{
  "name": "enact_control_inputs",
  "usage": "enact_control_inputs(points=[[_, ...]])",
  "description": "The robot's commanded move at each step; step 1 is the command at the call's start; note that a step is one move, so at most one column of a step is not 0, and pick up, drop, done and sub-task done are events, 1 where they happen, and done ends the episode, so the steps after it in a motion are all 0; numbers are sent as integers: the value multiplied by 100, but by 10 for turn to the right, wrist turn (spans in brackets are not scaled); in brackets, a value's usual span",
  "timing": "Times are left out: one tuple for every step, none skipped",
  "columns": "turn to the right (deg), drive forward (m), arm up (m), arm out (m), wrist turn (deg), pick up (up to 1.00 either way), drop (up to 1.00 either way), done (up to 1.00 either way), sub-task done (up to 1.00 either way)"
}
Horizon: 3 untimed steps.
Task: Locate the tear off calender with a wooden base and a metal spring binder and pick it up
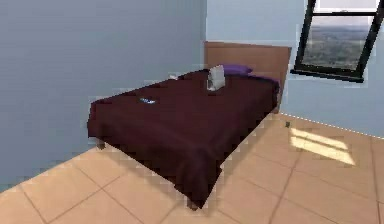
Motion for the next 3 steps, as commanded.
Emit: enact_control_inputs(points=[[450,0,0,0,0,0,0,0,0],[420,0,0,0,0,0,0,0,0],[0,30,0,0,0,0,0,0,0]])
